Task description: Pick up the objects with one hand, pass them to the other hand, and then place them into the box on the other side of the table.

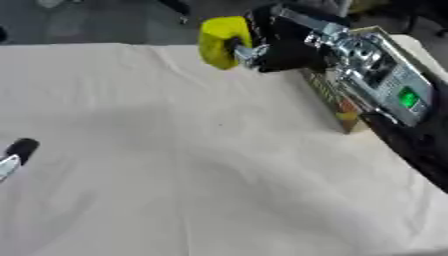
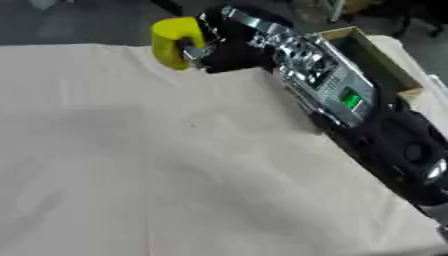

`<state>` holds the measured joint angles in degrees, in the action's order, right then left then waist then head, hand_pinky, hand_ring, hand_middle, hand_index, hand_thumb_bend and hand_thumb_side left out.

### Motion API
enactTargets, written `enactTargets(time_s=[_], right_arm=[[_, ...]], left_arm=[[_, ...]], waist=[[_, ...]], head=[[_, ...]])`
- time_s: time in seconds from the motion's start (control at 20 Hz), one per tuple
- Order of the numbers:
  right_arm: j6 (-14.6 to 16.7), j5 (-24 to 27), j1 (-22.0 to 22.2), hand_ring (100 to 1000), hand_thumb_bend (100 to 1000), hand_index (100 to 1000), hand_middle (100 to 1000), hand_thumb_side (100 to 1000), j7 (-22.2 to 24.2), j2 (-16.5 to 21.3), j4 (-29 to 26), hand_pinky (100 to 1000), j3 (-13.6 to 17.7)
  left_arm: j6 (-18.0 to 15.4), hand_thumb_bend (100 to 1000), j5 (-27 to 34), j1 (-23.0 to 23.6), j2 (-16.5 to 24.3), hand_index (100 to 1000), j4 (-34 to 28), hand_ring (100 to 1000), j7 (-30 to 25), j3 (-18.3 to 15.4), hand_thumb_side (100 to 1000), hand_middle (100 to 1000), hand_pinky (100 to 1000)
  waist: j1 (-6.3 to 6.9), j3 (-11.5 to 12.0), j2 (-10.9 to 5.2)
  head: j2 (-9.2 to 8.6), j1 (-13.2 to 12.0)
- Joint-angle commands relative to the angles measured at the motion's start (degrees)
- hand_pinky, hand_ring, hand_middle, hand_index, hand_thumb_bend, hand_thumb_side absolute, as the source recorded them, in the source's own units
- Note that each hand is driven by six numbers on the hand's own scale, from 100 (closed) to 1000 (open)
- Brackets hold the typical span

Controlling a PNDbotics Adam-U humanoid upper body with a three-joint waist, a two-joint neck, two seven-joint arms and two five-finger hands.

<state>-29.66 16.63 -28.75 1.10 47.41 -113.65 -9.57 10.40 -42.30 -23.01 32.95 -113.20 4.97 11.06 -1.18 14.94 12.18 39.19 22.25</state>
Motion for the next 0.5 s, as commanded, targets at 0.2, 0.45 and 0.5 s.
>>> enactTargets(time_s=[0.2, 0.45, 0.5], right_arm=[[2.03, -1.56, 2.07, 809, 100, 630, 615, 232, -4.75, 3.14, 3.39, 884, 6.16], [3.38, -2.24, 4.37, 811, 100, 628, 613, 231, -7.74, 3.82, 7.17, 884, 9.68], [3.58, -2.28, 4.77, 810, 100, 628, 613, 232, -8.43, 3.92, 7.89, 883, 10.32]], left_arm=[[4.1, 465, 0.27, 2.5, 3.08, 823, 0.55, 617, 7.8, -5.4, 351, 688, 515], [6.48, 455, 0.94, 3.73, 3.14, 822, 0.66, 607, 11.83, -7.18, 342, 678, 501], [6.75, 454, 0.99, 3.86, 3.1, 822, 0.65, 607, 12.37, -7.41, 341, 677, 500]], waist=[[0.36, -0.03, 0.21], [0.45, -0.16, 0.24], [0.46, -0.23, 0.25]], head=[[-0.52, 0.48], [-0.68, 1.48], [-0.76, 1.79]])
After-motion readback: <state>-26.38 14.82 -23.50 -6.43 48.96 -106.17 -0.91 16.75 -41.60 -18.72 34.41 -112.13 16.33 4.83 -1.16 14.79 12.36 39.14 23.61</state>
